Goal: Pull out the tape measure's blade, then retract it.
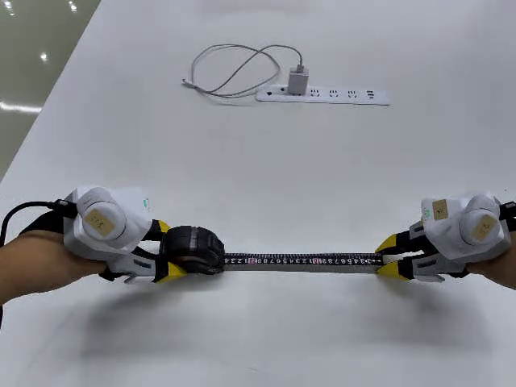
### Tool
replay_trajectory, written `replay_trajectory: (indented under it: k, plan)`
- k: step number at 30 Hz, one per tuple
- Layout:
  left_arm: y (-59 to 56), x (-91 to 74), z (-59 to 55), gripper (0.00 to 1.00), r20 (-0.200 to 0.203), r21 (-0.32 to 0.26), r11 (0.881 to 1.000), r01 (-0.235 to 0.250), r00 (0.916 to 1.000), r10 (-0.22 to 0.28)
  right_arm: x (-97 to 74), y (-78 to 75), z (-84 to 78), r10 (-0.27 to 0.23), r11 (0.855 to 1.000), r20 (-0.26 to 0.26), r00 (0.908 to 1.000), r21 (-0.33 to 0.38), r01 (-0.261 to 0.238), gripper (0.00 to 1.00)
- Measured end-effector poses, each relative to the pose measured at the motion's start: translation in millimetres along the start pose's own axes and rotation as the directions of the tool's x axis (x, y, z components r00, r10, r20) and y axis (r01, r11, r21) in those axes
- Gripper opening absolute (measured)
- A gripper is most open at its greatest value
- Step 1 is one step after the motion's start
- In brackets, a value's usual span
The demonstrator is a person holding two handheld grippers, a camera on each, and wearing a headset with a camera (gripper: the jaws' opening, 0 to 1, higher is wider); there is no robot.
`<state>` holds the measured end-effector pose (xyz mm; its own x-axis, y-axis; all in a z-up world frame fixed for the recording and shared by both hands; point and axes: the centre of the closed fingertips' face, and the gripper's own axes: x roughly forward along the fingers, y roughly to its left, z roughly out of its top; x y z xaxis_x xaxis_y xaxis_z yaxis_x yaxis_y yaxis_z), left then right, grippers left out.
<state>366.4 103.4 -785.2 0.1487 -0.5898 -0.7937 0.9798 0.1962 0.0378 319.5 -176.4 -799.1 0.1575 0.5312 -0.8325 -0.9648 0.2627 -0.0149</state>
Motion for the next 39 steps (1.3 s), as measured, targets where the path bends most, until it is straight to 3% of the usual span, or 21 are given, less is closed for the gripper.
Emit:
replay_trajectory:
  k: [16, 39]
  plan:
    - [-3.7, 0.7, -2.9, 0.36, -0.005, -0.007, 1.0, 0.007, 1.0, -0.007, 0.9, 1.5, 2.1, 0.001, 1.0, 0.009, 1.0, 0.027, -0.001, 0.17]
    - [-0.9, -2.4, 1.0, 0.46, 0.029, -0.054, 0.999, -0.006, 0.9996, 0.007, -1.7, -6.5, 6.6, -0.026, 0.995, 0.052, 0.9983, 0.095, 0.021, 0.26]
